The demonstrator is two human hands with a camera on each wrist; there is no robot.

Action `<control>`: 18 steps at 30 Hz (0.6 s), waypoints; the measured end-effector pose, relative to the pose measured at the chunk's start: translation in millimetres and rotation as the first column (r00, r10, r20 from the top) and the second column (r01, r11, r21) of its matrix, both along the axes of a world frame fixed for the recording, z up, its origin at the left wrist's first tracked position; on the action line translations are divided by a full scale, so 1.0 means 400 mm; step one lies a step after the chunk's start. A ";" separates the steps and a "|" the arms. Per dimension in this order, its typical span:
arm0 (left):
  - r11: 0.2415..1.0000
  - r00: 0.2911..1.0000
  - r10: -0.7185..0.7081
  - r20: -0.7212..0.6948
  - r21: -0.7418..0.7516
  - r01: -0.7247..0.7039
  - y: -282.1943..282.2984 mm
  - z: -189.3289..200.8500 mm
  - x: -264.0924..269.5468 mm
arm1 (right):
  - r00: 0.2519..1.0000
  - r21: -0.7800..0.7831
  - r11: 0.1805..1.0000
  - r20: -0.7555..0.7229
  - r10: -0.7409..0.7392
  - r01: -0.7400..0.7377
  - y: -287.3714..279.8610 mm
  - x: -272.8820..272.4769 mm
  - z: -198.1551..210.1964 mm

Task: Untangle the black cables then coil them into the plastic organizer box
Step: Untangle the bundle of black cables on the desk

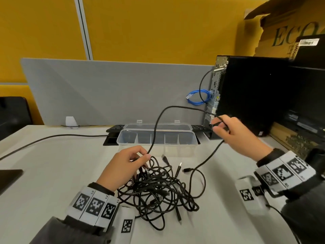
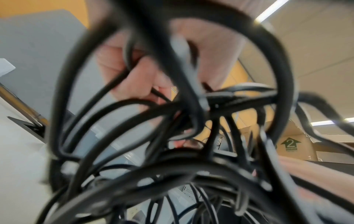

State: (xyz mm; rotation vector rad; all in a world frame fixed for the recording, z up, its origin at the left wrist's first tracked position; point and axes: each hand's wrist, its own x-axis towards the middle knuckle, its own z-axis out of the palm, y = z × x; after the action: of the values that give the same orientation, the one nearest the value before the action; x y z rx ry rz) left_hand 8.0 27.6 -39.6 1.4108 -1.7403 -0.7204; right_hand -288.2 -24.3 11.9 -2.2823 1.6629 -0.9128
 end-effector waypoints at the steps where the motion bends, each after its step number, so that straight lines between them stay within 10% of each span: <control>1: 1.000 1.000 0.014 -0.008 -0.012 -0.014 0.001 0.002 -0.003 | 0.991 0.076 0.993 0.100 0.085 -0.093 0.027 0.031 0.010; 11: 0.990 0.990 -0.105 -0.094 -0.101 0.096 0.030 0.019 -0.044 | 0.816 0.405 0.746 0.486 0.314 -0.529 0.105 0.273 -0.013; 18: 0.970 0.975 -0.213 0.061 0.136 0.203 0.036 0.020 -0.034 | 0.685 0.267 0.897 0.726 0.053 -0.353 0.043 0.236 0.008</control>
State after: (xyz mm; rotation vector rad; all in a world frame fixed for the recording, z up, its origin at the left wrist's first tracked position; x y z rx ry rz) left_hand -5.4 42.1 -31.5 1.3679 -1.9509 -0.9175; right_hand -193.7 -6.9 15.0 -1.5070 1.0781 -1.0903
